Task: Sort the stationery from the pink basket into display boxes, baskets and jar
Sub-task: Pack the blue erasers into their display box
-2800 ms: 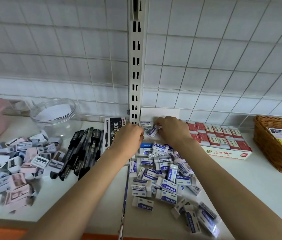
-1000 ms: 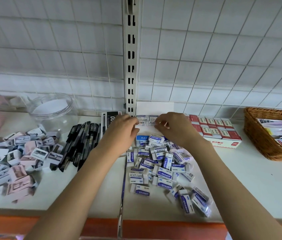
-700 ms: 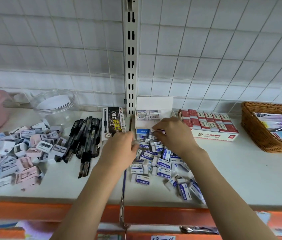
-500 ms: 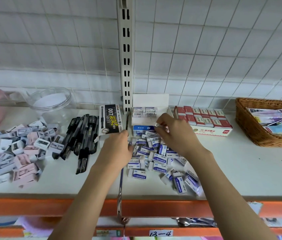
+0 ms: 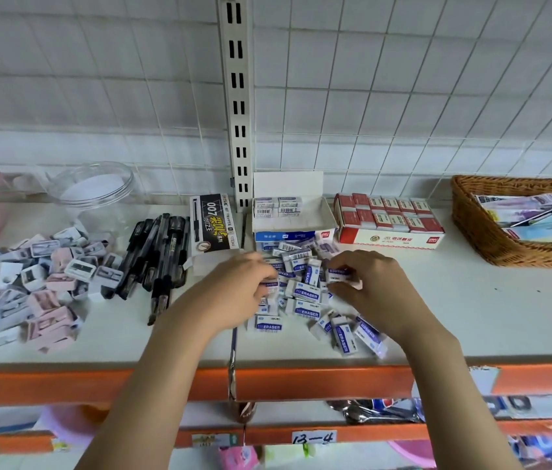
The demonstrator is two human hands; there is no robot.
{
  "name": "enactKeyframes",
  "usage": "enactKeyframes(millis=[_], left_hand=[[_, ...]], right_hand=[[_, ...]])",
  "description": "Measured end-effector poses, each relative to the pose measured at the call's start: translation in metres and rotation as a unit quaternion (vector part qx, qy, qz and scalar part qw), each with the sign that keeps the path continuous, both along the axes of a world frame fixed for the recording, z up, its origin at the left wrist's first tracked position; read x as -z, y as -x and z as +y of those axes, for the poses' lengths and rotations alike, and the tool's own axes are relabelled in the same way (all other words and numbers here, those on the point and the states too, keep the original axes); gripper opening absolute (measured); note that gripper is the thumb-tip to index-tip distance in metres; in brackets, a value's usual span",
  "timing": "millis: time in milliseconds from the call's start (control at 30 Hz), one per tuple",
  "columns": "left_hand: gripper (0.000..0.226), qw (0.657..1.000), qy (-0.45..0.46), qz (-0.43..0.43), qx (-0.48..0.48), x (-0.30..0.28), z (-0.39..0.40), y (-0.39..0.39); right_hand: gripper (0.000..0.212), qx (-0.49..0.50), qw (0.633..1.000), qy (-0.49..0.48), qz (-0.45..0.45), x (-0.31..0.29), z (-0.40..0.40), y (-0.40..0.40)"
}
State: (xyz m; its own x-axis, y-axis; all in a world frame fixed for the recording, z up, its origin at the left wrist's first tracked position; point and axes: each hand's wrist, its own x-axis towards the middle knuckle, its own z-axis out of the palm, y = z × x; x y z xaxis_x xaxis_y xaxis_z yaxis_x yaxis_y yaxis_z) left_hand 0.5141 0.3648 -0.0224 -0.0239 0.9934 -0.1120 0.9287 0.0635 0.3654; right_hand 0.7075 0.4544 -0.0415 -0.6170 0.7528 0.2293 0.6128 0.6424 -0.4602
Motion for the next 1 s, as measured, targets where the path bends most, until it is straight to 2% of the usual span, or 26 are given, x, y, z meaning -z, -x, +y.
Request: enactKeyframes(millis=[233, 400, 567, 700, 833, 1000], left_hand=[[0.049, 0.999, 0.046, -0.016, 0.004, 0.002, -0.015, 0.007], [0.039, 0.999, -0.019, -0.022, -0.040, 0.008, -0.018, 0.006], [0.037, 0.996, -0.023, -0.052, -0.076, 0.009, -0.018, 0.003], [0.038, 0.996, -0.038, -0.007, -0.077, 0.009, -0.017, -0.005], [0.037, 0.995, -0.080, 0.014, -0.061, 0.001, -0.020, -0.004], [0.045, 0.992, -0.127, -0.015, -0.017, -0.017, -0.009, -0.021]], right_hand=[[0.025, -0.001, 1.000, -0.007, -0.020, -0.002, -0.004, 0.003], [0.028, 0.008, 0.998, -0.018, -0.054, -0.002, -0.004, 0.005], [0.022, 0.017, 0.995, -0.032, -0.093, -0.004, -0.006, 0.012], [0.023, 0.021, 0.993, -0.038, -0.113, -0.003, -0.007, 0.014], [0.024, 0.028, 0.995, -0.033, -0.092, -0.006, -0.009, 0.006], [0.021, 0.059, 0.997, -0.029, -0.047, -0.009, -0.006, -0.007]])
